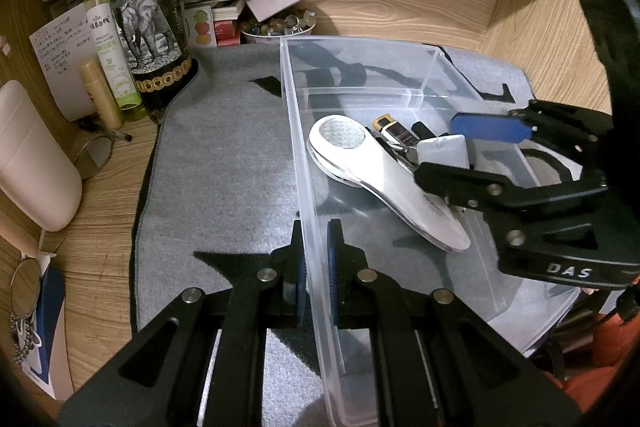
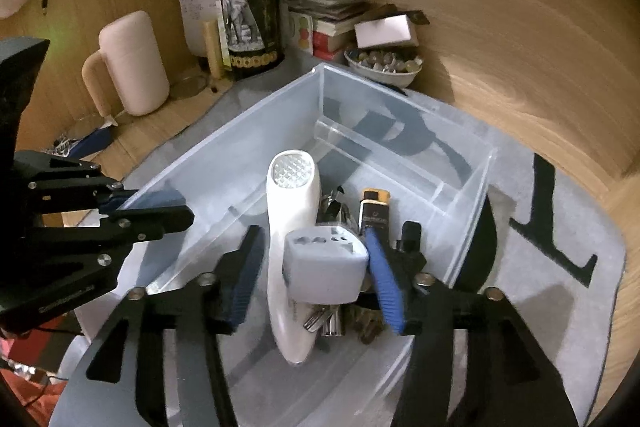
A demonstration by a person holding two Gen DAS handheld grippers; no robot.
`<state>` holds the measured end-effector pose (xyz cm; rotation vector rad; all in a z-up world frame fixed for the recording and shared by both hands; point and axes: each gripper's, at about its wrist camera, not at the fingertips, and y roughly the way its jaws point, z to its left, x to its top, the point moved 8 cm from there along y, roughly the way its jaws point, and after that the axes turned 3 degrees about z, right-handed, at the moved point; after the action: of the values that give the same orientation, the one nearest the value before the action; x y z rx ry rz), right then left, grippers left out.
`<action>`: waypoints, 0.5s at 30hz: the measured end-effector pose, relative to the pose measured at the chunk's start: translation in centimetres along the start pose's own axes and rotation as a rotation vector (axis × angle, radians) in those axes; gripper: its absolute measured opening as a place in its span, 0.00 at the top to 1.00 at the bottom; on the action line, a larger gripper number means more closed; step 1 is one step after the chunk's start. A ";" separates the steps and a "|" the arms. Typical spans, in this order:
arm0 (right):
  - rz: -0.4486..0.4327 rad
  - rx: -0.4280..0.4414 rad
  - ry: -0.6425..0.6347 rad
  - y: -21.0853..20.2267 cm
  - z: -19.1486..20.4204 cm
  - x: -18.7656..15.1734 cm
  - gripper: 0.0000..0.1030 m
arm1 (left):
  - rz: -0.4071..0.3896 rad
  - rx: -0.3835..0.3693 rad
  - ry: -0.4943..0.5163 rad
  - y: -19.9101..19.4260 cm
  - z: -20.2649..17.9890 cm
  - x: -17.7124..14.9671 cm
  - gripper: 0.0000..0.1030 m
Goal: Organize rigid objects
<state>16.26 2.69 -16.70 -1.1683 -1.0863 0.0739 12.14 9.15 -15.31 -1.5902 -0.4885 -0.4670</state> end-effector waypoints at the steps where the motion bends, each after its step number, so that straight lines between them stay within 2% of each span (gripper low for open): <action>1: -0.008 -0.005 0.001 -0.3 -0.1 0.1 0.48 | 0.000 0.000 0.000 0.0 0.0 0.0 0.93; 5: -0.026 0.004 0.010 -1.4 -0.2 0.1 0.47 | -0.014 0.018 0.008 -0.1 0.1 0.2 0.92; 9: -0.064 -0.005 0.024 -2.9 -0.5 -0.1 0.37 | -0.042 0.026 0.003 -1.0 0.4 0.8 0.88; 12: -0.098 -0.008 0.035 -4.4 -0.7 -0.2 0.36 | -0.075 0.036 0.002 -2.1 0.6 1.3 0.78; 14: -0.118 -0.012 0.044 -5.3 -0.7 -0.2 0.34 | -0.098 0.035 0.006 -2.9 0.4 1.6 0.65; 15: -0.132 -0.020 0.048 -6.0 -0.8 -0.3 0.32 | -0.110 0.031 0.007 -3.4 0.3 1.7 0.63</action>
<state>13.91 -0.75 -12.34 -1.1085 -1.1206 -0.0679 11.64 9.68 -11.62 -1.5365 -0.5776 -0.5461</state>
